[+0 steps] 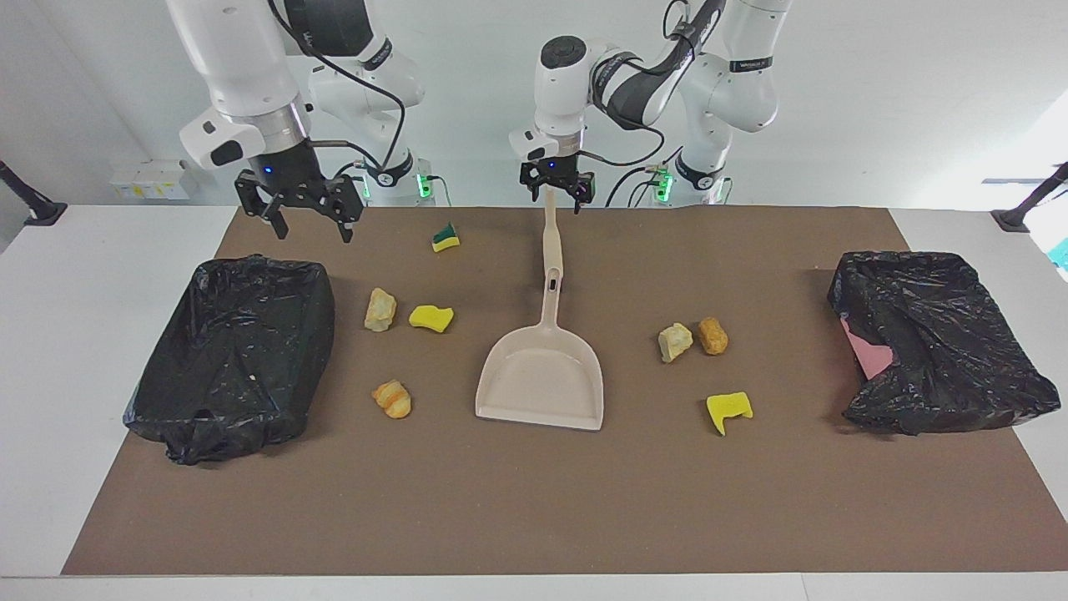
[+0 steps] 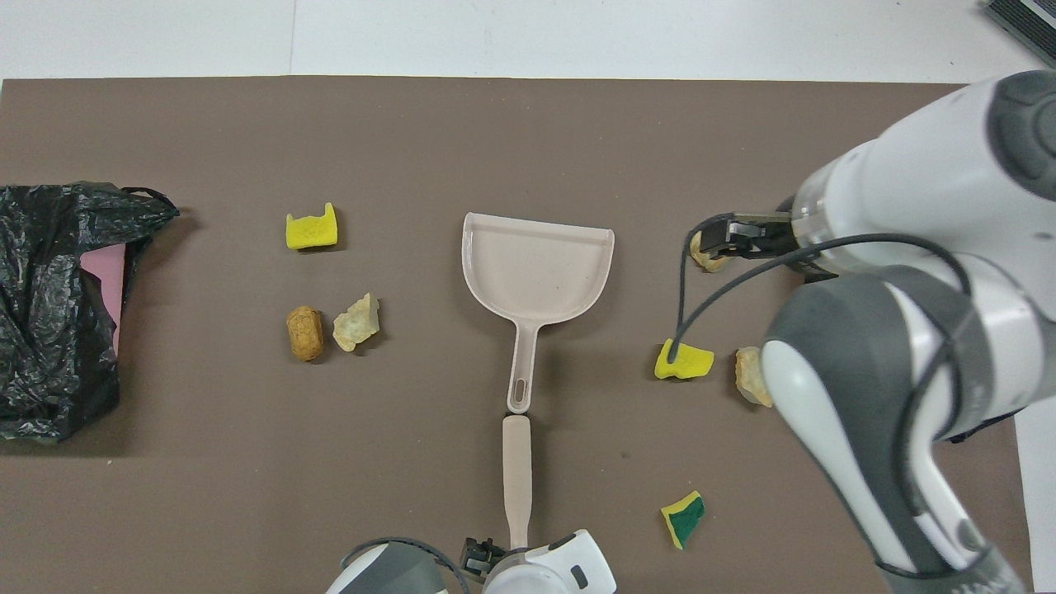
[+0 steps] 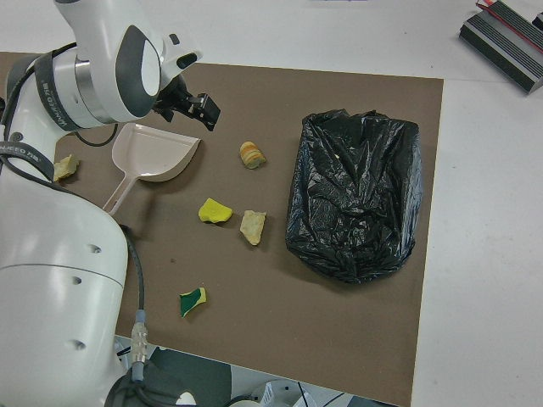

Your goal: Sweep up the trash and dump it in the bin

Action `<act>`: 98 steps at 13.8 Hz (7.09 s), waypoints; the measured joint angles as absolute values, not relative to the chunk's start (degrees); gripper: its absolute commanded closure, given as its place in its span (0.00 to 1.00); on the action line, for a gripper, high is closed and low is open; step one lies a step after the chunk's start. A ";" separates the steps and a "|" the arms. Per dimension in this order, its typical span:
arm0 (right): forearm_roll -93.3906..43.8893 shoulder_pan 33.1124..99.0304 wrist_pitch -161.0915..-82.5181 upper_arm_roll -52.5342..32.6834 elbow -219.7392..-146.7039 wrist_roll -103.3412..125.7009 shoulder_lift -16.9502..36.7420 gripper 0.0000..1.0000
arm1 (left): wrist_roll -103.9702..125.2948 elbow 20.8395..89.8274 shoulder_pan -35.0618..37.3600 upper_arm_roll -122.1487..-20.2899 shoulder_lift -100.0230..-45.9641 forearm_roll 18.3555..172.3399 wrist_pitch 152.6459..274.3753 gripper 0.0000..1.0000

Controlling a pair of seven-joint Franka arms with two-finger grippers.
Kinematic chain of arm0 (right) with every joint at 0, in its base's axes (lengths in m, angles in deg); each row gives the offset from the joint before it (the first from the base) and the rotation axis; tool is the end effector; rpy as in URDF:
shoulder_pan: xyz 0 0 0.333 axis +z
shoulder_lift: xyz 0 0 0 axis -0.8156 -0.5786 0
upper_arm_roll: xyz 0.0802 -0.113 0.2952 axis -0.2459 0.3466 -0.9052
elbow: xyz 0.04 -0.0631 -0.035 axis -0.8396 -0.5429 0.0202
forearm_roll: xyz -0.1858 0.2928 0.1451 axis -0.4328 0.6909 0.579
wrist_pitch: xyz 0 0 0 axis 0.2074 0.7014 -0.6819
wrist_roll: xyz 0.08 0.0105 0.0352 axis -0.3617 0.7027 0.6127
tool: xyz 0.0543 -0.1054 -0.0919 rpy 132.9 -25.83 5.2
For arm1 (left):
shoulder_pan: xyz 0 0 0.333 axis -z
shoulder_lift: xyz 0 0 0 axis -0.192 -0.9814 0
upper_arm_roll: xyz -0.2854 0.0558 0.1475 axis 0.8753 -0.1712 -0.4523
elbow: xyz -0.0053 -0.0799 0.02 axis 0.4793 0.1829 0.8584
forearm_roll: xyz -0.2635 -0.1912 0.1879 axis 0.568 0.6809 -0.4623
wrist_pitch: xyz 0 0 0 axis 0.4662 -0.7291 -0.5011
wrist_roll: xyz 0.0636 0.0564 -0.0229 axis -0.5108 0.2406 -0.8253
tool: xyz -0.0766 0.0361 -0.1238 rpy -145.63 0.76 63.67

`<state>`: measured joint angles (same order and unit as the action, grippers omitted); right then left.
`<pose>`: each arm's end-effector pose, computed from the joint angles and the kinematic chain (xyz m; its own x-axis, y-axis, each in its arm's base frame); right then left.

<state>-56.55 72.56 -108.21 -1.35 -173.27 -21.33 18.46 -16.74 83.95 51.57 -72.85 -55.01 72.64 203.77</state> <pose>0.5684 0.1667 0.5190 0.9891 -0.1324 0.0642 -0.1325 -0.9912 -0.0032 0.1971 -0.4108 0.3449 0.9415 -0.3351 -0.0357 -0.3350 -0.9422 0.0082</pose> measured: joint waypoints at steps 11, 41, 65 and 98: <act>-56.52 89.65 -122.39 -1.47 -174.83 -44.48 4.38 0.00 | -31.46 86.11 56.23 -72.99 -58.18 72.54 209.83 0.12; -55.65 84.50 -120.44 -1.30 -177.35 -9.85 7.02 1.00 | -31.97 85.79 46.98 -74.82 -53.21 64.57 200.94 1.00; -63.61 79.73 -119.87 -1.76 -171.98 56.50 -0.29 1.00 | 11.49 80.46 4.48 -73.72 -58.27 68.45 200.86 1.00; -63.88 80.95 -119.65 -1.55 -172.38 58.49 -0.29 1.00 | 5.87 59.97 0.19 -69.01 -70.38 63.15 197.38 1.00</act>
